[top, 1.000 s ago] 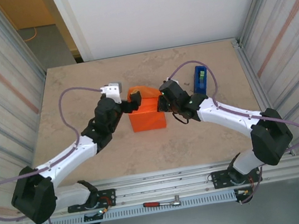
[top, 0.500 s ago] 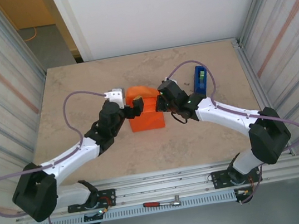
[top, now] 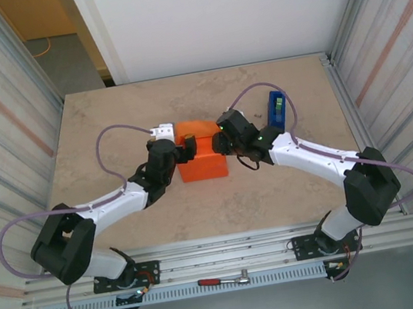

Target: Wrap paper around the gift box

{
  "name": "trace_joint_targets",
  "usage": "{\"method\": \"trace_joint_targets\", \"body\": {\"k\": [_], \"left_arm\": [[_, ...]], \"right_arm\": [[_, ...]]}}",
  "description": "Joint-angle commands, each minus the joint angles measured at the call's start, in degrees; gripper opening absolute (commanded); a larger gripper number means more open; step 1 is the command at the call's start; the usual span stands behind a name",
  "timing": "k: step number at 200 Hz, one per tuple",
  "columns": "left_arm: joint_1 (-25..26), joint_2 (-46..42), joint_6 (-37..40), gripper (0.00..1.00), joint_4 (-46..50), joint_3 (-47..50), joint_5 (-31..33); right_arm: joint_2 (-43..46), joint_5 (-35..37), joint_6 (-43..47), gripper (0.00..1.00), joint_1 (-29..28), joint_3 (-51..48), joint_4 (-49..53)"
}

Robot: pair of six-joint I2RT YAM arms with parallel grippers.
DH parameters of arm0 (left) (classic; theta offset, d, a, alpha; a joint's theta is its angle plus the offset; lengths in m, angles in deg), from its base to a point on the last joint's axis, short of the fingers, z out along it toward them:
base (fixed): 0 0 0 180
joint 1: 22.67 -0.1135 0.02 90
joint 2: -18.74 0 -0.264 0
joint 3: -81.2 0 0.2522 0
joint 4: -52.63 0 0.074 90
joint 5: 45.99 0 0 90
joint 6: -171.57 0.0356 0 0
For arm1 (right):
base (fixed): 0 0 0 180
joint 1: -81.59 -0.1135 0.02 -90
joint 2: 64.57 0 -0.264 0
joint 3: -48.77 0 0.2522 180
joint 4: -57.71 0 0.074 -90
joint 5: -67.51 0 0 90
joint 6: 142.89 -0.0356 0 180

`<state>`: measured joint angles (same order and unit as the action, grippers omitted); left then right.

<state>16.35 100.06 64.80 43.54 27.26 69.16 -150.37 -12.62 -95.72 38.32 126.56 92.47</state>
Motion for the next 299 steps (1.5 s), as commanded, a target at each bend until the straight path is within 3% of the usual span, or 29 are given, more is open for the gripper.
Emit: {"method": "trace_joint_targets", "body": {"k": [1, 9, 52, 110, 139, 218, 238, 250, 265, 273, 280, 291, 295, 299], "left_arm": [[0.37, 0.18, -0.59, 0.93, 0.20, 1.12, 2.42], [0.35, 0.14, -0.70, 0.92, 0.31, 1.33, 2.41], [0.54, -0.23, -0.94, 0.91, 0.57, 1.89, 2.41], [0.54, -0.53, -0.80, 0.90, 0.61, 2.22, 2.45], [0.62, -0.50, -0.71, 0.90, 0.49, 2.25, 2.27], [0.68, -0.32, -0.73, 0.89, 0.62, 2.34, 2.65], [0.70, -0.32, -0.72, 0.89, 0.58, 2.38, 2.63], [0.70, -0.37, -0.68, 0.89, 0.62, 2.36, 2.63], [0.71, -0.46, -0.84, 0.89, 0.57, 2.47, 2.52], [0.70, -0.46, -0.91, 0.89, 0.56, 2.45, 2.45], [0.70, -0.53, -0.94, 0.89, 0.46, 2.42, 2.39], [0.70, -0.54, -0.98, 0.89, 0.40, 2.36, 2.38], [0.70, -0.48, -0.98, 0.89, 0.38, 2.32, 2.34], [0.70, -0.50, -0.98, 0.89, 0.35, 2.30, 2.30]], "right_arm": [[1.99, -1.04, 1.70, 0.90, -0.77, 2.91, 7.27], [2.76, -0.33, 1.83, 1.00, -0.80, 3.88, 8.06], [3.74, 1.03, 5.38, 0.98, -0.73, 8.46, 11.25], [12.04, -2.01, 5.18, 0.98, 1.56, -0.02, 1.25], [10.62, -2.65, 7.59, 1.00, 1.79, 1.36, 4.71], [-1.66, 0.12, 8.81, 0.63, 1.38, 8.87, 8.04], [-4.17, 1.13, 9.07, 0.40, 1.36, 9.89, 7.99], [-5.08, 0.95, 9.30, 0.18, 1.37, 10.35, 7.71], [-5.51, 0.53, 9.60, 0.05, 1.40, 10.70, 7.58], [-5.54, 0.37, 9.68, 0.07, 1.33, 10.96, 7.74], [-5.51, 0.12, 9.66, 0.16, 1.27, 11.03, 7.83], [-5.34, 0.11, 9.56, 0.52, 1.19, 11.05, 8.12], [-5.26, 0.15, 9.59, 0.55, 1.19, 11.03, 8.11], [-5.17, -0.01, 9.61, 0.51, 1.10, 10.96, 8.13]]}}
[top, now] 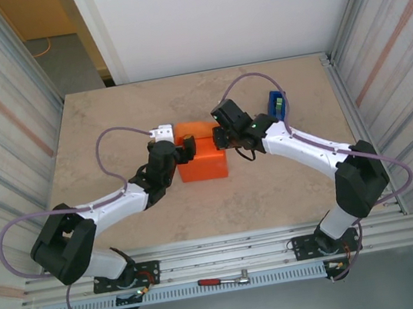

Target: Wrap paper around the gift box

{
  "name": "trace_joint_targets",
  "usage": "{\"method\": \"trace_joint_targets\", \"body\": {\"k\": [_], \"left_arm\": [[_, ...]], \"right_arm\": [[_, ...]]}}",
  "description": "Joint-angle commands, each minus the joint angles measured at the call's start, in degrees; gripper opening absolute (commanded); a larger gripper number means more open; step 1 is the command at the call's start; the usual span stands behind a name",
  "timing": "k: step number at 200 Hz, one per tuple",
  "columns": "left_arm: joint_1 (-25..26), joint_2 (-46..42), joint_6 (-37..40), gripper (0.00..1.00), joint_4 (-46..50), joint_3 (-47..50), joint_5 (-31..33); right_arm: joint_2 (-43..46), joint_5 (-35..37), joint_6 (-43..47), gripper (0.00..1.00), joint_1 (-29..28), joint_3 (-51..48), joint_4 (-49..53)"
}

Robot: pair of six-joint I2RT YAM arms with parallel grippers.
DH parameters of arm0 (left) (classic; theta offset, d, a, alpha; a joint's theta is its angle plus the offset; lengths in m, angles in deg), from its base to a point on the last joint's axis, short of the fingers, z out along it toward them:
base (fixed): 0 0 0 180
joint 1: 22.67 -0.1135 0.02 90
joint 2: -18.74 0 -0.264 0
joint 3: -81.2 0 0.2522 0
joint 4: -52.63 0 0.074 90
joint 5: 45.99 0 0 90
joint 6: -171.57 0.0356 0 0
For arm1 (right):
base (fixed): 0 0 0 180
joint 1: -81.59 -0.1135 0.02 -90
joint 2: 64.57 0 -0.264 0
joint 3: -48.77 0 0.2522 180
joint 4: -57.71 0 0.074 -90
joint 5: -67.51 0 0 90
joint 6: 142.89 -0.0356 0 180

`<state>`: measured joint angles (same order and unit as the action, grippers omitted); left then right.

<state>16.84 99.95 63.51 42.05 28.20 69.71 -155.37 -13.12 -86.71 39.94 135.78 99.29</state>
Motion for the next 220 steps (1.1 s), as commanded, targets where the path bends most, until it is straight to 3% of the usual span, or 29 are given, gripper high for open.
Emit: {"method": "trace_joint_targets", "body": {"k": [1, 14, 38, 41, 48, 51, 62, 89, 146, 176, 220], "left_arm": [[0.22, -0.42, 0.31, 0.89, 1.84, 1.41, 1.78], [0.22, -0.52, 0.30, 0.89, 1.75, 1.42, 1.69], [0.22, -0.47, 0.45, 0.88, 1.85, 1.19, 1.76], [0.22, -0.51, 0.48, 0.88, 1.85, 1.12, 1.77], [0.22, -0.47, 0.45, 0.88, 1.85, 1.16, 1.84], [0.26, -0.49, 0.52, 0.88, 1.85, 1.15, 1.68], [0.22, -0.48, 0.48, 0.88, 1.91, 1.04, 1.60], [0.22, -0.47, 0.57, 0.88, 2.01, 1.00, 1.48], [-0.04, -4.18, 2.91, 0.93, 5.72, -2.11, 0.40], [-2.48, -9.84, 2.51, 0.99, 8.14, -3.38, -4.18], [-6.67, -17.64, 2.21, 0.93, 11.62, -3.90, -12.16]], "right_arm": [[-0.12, 0.44, 0.60, 0.49, -0.53, 1.73, 1.30], [-0.12, 0.43, 0.56, 0.00, -0.51, 1.63, 1.47], [0.24, -0.12, 0.43, 0.00, -0.65, 1.07, 0.99], [0.27, -0.19, 0.27, 0.09, -0.66, 1.03, 1.00], [0.34, -0.26, -0.02, 0.46, -0.66, 0.97, 1.19], [0.36, -0.23, -0.16, 0.58, -0.71, 0.89, 1.26], [0.56, -0.10, -0.53, 0.70, -0.89, 0.67, 1.23], [0.01, 0.08, -1.63, 0.69, -1.18, -0.43, 0.25], [-2.66, 1.01, -4.13, 0.58, -1.17, -3.48, 0.34], [-2.29, 0.96, -5.10, 0.56, -1.29, -5.28, -0.04], [-1.53, 0.98, -5.81, 0.56, -1.76, -7.02, -0.63]]}}
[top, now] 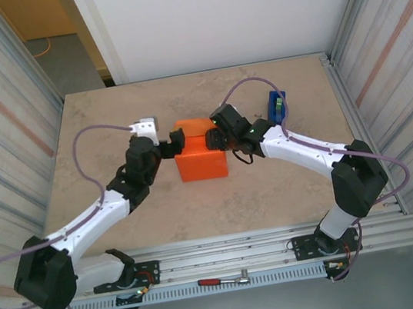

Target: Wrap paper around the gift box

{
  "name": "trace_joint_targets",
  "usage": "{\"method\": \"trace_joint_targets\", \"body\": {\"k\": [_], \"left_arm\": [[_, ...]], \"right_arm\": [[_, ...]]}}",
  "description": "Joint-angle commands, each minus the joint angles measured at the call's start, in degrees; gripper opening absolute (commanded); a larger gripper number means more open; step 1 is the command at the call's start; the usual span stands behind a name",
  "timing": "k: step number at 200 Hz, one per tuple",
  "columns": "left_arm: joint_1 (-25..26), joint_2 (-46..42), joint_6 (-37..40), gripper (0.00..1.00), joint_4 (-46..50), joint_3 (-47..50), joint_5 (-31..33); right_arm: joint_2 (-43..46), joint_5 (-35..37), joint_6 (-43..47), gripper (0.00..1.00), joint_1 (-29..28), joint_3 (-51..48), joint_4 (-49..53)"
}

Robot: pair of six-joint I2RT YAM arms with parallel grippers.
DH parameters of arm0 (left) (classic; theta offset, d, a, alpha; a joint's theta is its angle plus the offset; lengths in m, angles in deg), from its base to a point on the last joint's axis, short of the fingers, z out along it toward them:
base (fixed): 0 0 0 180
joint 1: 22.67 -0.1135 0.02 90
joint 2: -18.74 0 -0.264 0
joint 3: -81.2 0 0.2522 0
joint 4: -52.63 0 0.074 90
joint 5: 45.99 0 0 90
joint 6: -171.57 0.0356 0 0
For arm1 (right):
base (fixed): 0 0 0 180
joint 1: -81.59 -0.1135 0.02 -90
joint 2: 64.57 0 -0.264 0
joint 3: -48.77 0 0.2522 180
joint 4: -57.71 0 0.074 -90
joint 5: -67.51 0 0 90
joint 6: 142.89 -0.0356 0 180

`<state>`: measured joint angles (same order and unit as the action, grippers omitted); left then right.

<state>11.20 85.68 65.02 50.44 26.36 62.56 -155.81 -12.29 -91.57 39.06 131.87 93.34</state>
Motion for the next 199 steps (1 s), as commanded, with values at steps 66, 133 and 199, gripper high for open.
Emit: {"method": "trace_joint_targets", "body": {"k": [66, 133, 199], "left_arm": [[0.05, -3.86, 0.50, 0.84, 3.86, 0.95, -7.60], [0.19, 7.06, 1.50, 0.75, -0.91, -1.20, -6.70], [0.68, 10.30, 2.24, 0.34, -5.48, -1.56, -5.48]], "right_arm": [[-1.11, -0.16, -1.37, 0.56, -0.98, -3.77, 4.47], [-1.82, -0.20, -1.46, 0.56, -1.26, -3.45, 4.51], [-1.92, -0.18, -1.49, 0.56, -1.55, -3.42, 4.59]]}}
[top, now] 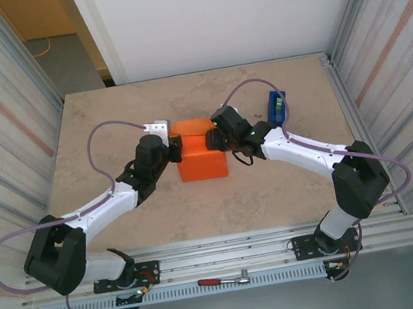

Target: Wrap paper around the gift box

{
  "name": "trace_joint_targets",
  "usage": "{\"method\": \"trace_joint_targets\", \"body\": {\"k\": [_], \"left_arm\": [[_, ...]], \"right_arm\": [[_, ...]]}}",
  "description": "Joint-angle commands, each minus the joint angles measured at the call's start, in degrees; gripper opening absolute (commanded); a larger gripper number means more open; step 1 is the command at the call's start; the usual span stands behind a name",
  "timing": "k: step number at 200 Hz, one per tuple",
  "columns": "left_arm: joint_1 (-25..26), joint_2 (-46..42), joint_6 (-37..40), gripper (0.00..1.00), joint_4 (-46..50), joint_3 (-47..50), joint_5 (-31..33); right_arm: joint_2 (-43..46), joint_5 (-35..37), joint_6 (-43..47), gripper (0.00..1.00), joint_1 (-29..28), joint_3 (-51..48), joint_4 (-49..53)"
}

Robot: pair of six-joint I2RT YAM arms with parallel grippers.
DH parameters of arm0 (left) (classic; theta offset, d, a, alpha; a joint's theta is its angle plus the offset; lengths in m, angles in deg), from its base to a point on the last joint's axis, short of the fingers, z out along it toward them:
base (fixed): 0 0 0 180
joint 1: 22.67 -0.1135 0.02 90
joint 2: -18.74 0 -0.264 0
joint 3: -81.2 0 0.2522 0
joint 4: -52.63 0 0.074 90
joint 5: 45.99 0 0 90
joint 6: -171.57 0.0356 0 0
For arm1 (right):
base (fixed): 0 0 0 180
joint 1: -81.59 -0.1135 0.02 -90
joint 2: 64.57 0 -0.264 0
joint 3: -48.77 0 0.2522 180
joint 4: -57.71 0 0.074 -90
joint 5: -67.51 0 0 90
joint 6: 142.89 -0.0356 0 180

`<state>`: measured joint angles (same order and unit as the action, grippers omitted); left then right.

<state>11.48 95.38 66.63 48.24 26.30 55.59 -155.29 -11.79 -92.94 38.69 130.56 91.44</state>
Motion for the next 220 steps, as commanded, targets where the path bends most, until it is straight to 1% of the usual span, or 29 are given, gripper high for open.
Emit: {"method": "trace_joint_targets", "body": {"k": [1, 11, 21, 28, 38, 42, 49, 56, 64, 72, 85, 90, 95, 99, 102, 116, 143, 147, 156, 161, 167, 170, 172, 180, 183, 200, 204, 214, 220], "left_arm": [[0.39, 0.61, 0.66, 0.35, -3.28, -1.49, 1.51], [0.40, 0.85, 0.90, 0.50, -3.22, -1.86, 1.84], [0.43, 1.01, 1.27, 0.51, -2.79, -2.47, 2.24], [0.39, 1.21, 1.71, 0.43, -2.79, -2.75, 2.47], [0.46, 1.50, 2.57, 0.26, -3.11, -3.20, 2.44], [0.46, 1.62, 2.76, 0.17, -3.12, -3.30, 2.43], [0.39, 1.90, 3.09, 0.07, -3.14, -3.61, 2.64], [0.40, 2.16, 3.31, 0.00, -3.17, -3.95, 2.76], [0.46, 2.34, 3.42, 0.00, -3.13, -4.19, 2.97], [0.40, 2.58, 3.47, 0.05, -3.17, -4.42, 3.04], [0.39, 2.89, 3.51, 0.35, -2.73, -4.97, 3.59], [0.43, 3.05, 3.51, 0.40, -2.60, -5.19, 3.93], [0.45, 3.23, 3.61, 0.41, -2.58, -5.32, 4.22], [0.44, 3.33, 3.76, 0.39, -2.58, -5.38, 4.25], [0.45, 3.38, 3.90, 0.34, -2.59, -5.42, 4.24], [0.43, 3.52, 4.37, 0.01, -3.06, -5.44, 3.70], [0.44, 3.13, 4.47, 0.00, -3.25, -5.48, 3.41], [0.39, 3.06, 4.48, 0.07, -3.24, -5.46, 3.39], [0.39, 2.83, 4.48, 0.31, -3.19, -5.57, 3.70], [0.43, 2.81, 4.48, 0.38, -3.09, -5.53, 3.87], [0.40, 2.88, 4.69, 0.40, -3.04, -5.65, 3.98], [0.43, 2.82, 4.85, 0.39, -2.93, -5.63, 3.98], [0.47, 2.81, 4.95, 0.35, -2.81, -5.68, 3.90], [0.24, 2.81, 5.26, 0.07, -2.72, -5.70, 3.16], [0.14, 2.75, 5.27, 0.00, -2.74, -5.70, 2.80], [-0.17, 2.00, 5.10, 0.00, -2.74, -5.31, 2.23], [-0.17, 1.60, 5.03, 0.04, -2.73, -5.23, 2.21], [-0.14, 0.52, 4.47, 0.32, -2.73, -4.72, 2.25], [-0.22, -0.21, 3.94, 0.45, -2.69, -4.15, 2.23]], "right_arm": [[-2.40, -0.72, -0.11, 0.56, -1.16, -2.07, 6.53], [-2.51, -0.77, -0.11, 0.56, -1.21, -2.11, 6.44], [-2.48, -0.77, -0.11, 0.56, -1.23, -2.08, 6.40], [-2.61, -0.84, -0.07, 0.56, -1.24, -2.10, 6.41], [-2.61, -0.85, -0.09, 0.56, -1.27, -2.11, 6.32], [-2.62, -0.86, -0.09, 0.56, -1.31, -2.02, 6.32], [-2.62, -0.86, -0.10, 0.56, -1.33, -2.11, 6.31], [-2.67, -0.84, -0.10, 0.56, -1.32, -2.05, 6.31], [-2.64, -0.86, -0.10, 0.56, -1.40, -2.06, 6.47], [-2.65, -0.78, -0.08, 0.56, -1.40, -2.03, 6.49], [-2.69, -0.77, -0.08, 0.56, -1.54, -2.02, 6.64], [-2.60, -0.77, -0.11, 0.56, -1.49, -2.02, 6.75], [-2.62, -0.71, -0.11, 0.56, -1.58, -2.09, 6.71], [-2.62, -0.68, -0.10, 0.56, -1.56, -2.07, 6.75], [-2.62, -0.70, -0.11, 0.56, -1.55, -2.07, 6.80], [-2.62, -0.64, -0.11, 0.56, -1.53, -2.10, 6.84], [-2.62, -0.65, -0.11, 0.56, -1.61, -2.00, 6.93], [-2.62, -0.59, -0.11, 0.56, -1.54, -1.99, 6.93], [-2.62, -0.60, -0.07, 0.56, -1.61, -2.05, 6.98], [-2.58, -0.64, -0.05, 0.56, -1.60, -2.03, 6.96], [-2.67, -0.59, -0.07, 0.56, -1.62, -2.03, 6.98], [-2.69, -0.66, -0.06, 0.56, -1.63, -1.98, 7.01], [-2.66, -0.63, -0.10, 0.56, -1.61, -2.01, 7.02], [-2.62, -0.59, -0.11, 0.56, -1.60, -2.10, 7.01], [-2.63, -0.61, -0.10, 0.56, -1.58, -2.11, 6.94], [-2.72, -0.56, -0.11, 0.56, -1.58, -2.20, 7.03], [-2.71, -0.52, -0.05, 0.56, -1.58, -2.17, 6.96], [-2.70, -0.50, -0.11, 0.56, -1.60, -2.18, 6.98], [-2.65, -0.50, -0.09, 0.55, -1.66, -2.33, 6.97]]}}
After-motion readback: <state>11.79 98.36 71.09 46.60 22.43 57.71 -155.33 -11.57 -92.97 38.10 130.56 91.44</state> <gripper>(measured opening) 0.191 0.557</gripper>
